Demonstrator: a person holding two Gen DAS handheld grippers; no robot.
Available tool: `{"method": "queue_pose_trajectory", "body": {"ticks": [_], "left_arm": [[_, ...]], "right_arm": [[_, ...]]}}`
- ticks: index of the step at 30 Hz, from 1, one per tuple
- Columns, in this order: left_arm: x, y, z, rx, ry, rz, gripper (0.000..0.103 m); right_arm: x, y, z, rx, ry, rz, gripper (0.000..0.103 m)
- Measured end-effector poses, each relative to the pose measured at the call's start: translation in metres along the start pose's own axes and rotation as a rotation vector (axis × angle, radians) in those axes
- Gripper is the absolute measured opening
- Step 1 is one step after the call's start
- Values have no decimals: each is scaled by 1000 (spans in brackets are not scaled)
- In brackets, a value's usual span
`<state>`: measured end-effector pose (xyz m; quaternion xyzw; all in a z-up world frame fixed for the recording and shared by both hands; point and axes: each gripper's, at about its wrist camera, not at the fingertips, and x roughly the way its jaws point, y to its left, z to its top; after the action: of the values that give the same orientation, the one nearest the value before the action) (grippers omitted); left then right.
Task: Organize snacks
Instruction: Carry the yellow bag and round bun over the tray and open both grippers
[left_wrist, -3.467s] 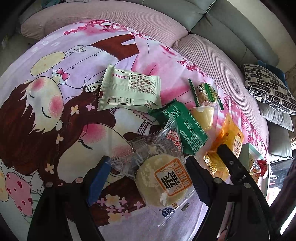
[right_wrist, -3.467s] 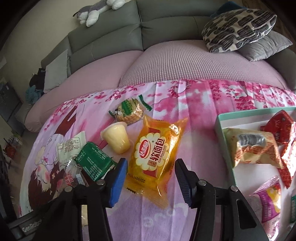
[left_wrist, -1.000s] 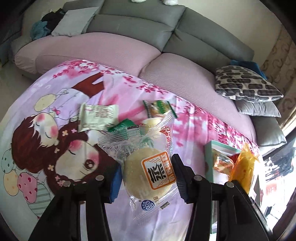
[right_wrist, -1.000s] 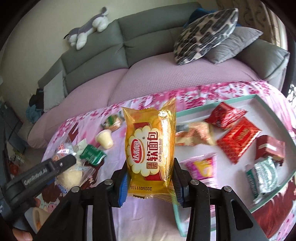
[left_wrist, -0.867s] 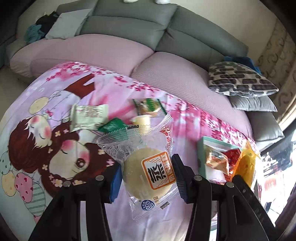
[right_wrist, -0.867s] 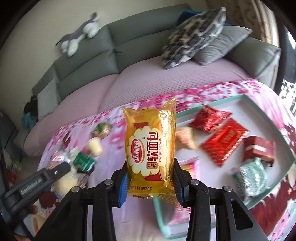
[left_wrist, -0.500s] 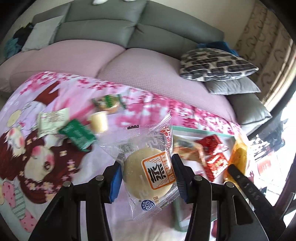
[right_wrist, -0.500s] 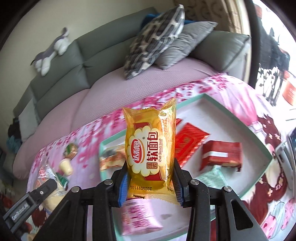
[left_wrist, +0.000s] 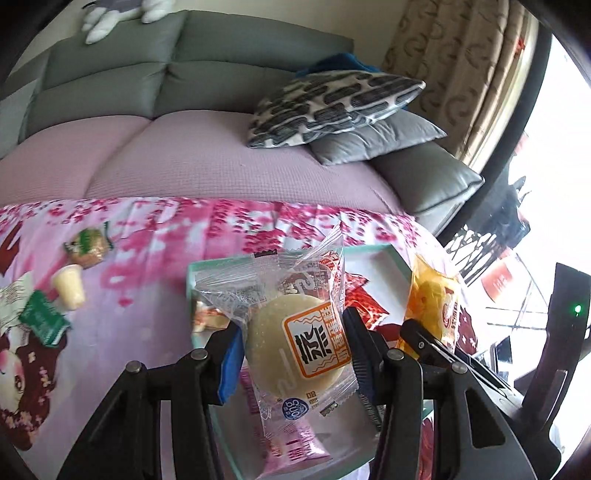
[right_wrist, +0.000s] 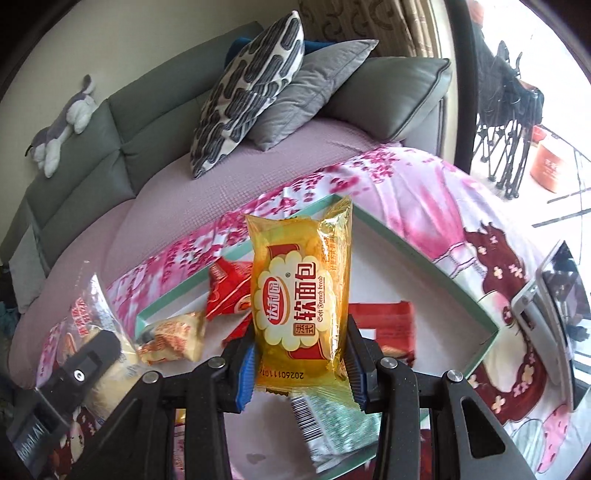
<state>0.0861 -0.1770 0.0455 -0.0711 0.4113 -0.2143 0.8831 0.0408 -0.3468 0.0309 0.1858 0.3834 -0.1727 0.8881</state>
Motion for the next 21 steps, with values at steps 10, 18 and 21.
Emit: {"method": "queue_pose_trajectory", "body": {"ticks": [10,18,21], "left_arm": [[30,-19,-12,37,34,-30,53],[36,-10,-11,-1,60,-46,59],[32,-6,-9,-15,56,-47,72]], "right_arm": [[10,-20,3,0,-15,-68,43],[14,-21,4,-12,-14,-79,54],[14,-25,5,-5,-7,-92,69]]}}
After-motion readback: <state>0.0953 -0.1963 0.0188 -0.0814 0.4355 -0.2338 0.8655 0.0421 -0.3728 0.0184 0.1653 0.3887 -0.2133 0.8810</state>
